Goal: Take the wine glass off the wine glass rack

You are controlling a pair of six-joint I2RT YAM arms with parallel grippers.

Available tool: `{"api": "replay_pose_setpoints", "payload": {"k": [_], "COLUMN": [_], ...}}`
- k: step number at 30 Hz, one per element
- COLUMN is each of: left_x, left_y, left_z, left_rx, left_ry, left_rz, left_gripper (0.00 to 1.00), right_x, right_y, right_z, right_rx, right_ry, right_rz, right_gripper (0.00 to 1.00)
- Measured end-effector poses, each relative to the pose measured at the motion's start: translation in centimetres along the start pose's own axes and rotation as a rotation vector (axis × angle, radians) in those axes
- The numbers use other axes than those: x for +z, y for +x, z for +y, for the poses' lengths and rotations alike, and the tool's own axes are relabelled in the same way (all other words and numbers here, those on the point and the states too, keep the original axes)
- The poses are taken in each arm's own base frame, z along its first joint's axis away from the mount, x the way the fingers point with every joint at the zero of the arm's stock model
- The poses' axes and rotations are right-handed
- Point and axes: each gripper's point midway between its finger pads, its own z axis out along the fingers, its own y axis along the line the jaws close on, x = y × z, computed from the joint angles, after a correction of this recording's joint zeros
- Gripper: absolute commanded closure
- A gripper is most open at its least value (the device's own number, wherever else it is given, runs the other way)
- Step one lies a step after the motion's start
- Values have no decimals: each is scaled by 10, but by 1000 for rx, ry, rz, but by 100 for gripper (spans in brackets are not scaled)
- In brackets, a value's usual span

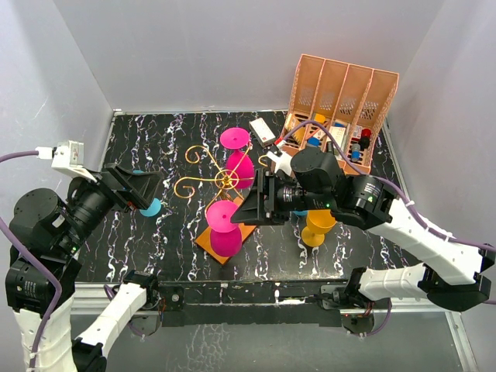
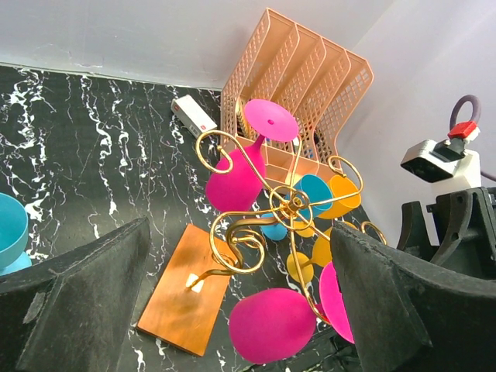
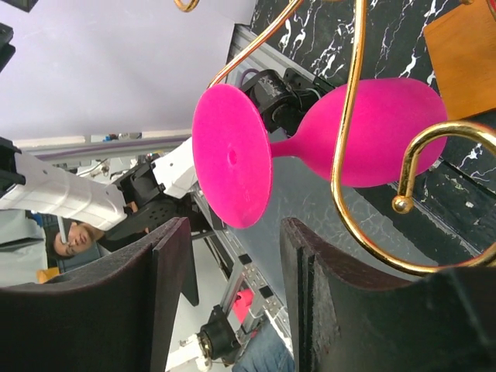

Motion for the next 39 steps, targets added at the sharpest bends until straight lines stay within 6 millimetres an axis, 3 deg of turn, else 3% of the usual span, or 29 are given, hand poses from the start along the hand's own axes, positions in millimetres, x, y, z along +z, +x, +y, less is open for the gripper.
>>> {"api": "replay_pose_setpoints", "payload": {"k": [5, 13, 19, 33, 39], "left_x": [0, -1, -1, -8, -8], "left_y": [0, 1, 1, 1, 0], "left_z": [0, -1, -1, -1, -2], "left_rx": [0, 1, 8, 22, 22], "left_ry": [3, 5, 4, 0, 1], "left_rz": [2, 2, 2, 7, 3], "left_gripper": [3, 3, 3, 3, 3], "right_x": [3, 14, 21, 21, 15], "right_y": [-5, -8, -9, -14, -13], "right_z": [0, -2, -6, -3, -1], "right_rx": [24, 41, 46, 89, 129], "right_ry": [11, 30, 49, 20, -30], "right_rz": [-30, -43, -44, -93, -120], "right_gripper": [54, 57, 69, 92, 92]}}
